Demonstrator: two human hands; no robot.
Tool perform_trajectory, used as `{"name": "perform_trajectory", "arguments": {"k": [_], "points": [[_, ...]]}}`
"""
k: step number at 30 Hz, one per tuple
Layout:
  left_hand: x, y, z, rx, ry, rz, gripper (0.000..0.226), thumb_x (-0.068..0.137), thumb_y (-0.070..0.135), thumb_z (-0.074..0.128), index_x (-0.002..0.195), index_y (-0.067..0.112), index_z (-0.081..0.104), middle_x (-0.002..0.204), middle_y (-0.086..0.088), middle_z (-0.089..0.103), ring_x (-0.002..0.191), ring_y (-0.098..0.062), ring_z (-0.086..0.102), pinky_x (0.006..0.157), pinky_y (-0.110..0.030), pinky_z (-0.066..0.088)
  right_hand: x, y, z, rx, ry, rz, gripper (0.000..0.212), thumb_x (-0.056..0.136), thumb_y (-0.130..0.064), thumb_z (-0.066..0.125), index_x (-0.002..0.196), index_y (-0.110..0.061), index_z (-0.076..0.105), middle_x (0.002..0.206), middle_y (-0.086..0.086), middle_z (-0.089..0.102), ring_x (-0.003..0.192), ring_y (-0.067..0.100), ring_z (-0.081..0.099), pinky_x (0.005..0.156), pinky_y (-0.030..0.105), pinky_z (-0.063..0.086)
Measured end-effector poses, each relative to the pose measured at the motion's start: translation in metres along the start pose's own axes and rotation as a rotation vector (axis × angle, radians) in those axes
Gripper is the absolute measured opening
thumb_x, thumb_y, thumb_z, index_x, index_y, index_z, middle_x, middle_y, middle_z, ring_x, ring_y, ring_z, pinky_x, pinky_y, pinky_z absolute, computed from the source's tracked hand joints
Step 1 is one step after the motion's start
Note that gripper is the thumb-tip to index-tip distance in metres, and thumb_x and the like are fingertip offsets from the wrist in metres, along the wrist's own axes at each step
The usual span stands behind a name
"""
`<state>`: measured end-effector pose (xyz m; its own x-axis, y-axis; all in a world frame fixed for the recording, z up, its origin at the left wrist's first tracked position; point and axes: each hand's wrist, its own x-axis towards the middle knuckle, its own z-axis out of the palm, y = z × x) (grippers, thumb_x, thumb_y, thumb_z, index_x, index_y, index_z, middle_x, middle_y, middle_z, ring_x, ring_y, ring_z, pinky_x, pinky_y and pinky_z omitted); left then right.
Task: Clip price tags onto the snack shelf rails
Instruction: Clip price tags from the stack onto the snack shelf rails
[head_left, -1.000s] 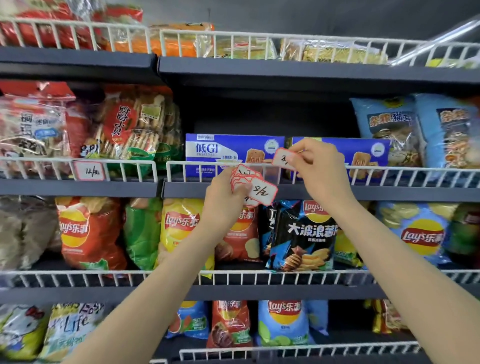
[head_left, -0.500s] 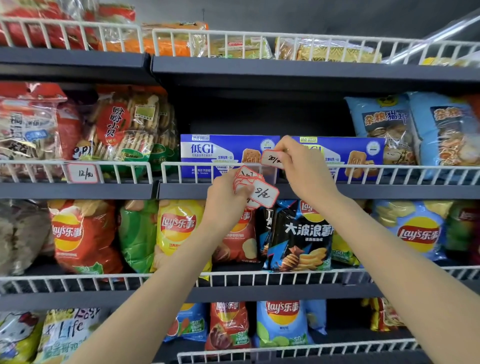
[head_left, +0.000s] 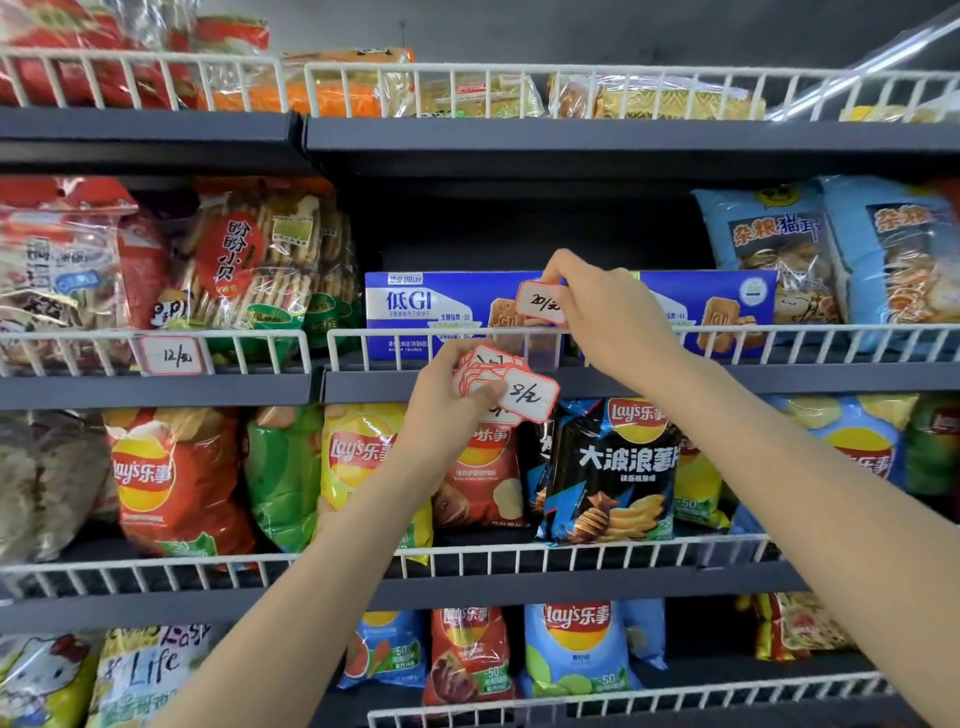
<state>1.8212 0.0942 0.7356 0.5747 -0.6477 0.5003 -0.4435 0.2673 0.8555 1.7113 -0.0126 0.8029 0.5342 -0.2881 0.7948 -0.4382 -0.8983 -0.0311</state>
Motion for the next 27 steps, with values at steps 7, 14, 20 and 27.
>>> {"name": "perform_trajectory", "arguments": {"k": [7, 14, 20, 27], "points": [[0.003, 0.003, -0.011, 0.133, -0.13, 0.017, 0.033, 0.089, 0.01, 0.061, 0.101, 0.038, 0.048, 0.097, 0.006, 0.063, 0.085, -0.009, 0.068, 0.077, -0.046, 0.058, 0.001, -0.002, 0.004, -0.02, 0.062, -0.058, 0.018, 0.098, -0.026, 0.041, 0.106, -0.018, 0.055, 0.105, 0.004, 0.064, 0.089, 0.018, 0.057, 0.061, 0.029, 0.042], [0.003, 0.004, -0.015, 0.248, -0.15, 0.046, 0.039, 0.088, 0.01, 0.061, 0.112, 0.036, 0.046, 0.109, 0.003, 0.057, 0.092, -0.03, 0.066, 0.076, -0.056, 0.055, -0.006, 0.002, 0.014, -0.024, 0.042, -0.084, 0.023, 0.095, -0.028, 0.05, 0.109, -0.023, 0.067, 0.109, 0.0, 0.055, 0.102, 0.013, 0.049, 0.064, 0.024, 0.033], [0.003, 0.003, -0.015, 0.223, -0.145, 0.05, 0.039, 0.089, 0.008, 0.06, 0.112, 0.037, 0.046, 0.108, 0.004, 0.058, 0.089, -0.02, 0.067, 0.075, -0.055, 0.055, -0.015, 0.003, 0.022, -0.007, 0.122, -0.077, 0.015, 0.096, -0.027, 0.049, 0.102, -0.02, 0.061, 0.092, 0.0, 0.062, 0.088, 0.015, 0.052, 0.058, 0.025, 0.031], [0.006, 0.001, -0.015, 0.206, -0.151, 0.063, 0.039, 0.089, 0.009, 0.06, 0.112, 0.037, 0.045, 0.113, 0.008, 0.051, 0.09, -0.006, 0.062, 0.077, -0.045, 0.058, -0.02, -0.002, 0.029, -0.006, 0.119, -0.127, 0.015, 0.094, -0.019, 0.052, 0.103, -0.014, 0.063, 0.102, 0.003, 0.06, 0.091, 0.015, 0.055, 0.054, 0.017, 0.033]]}}
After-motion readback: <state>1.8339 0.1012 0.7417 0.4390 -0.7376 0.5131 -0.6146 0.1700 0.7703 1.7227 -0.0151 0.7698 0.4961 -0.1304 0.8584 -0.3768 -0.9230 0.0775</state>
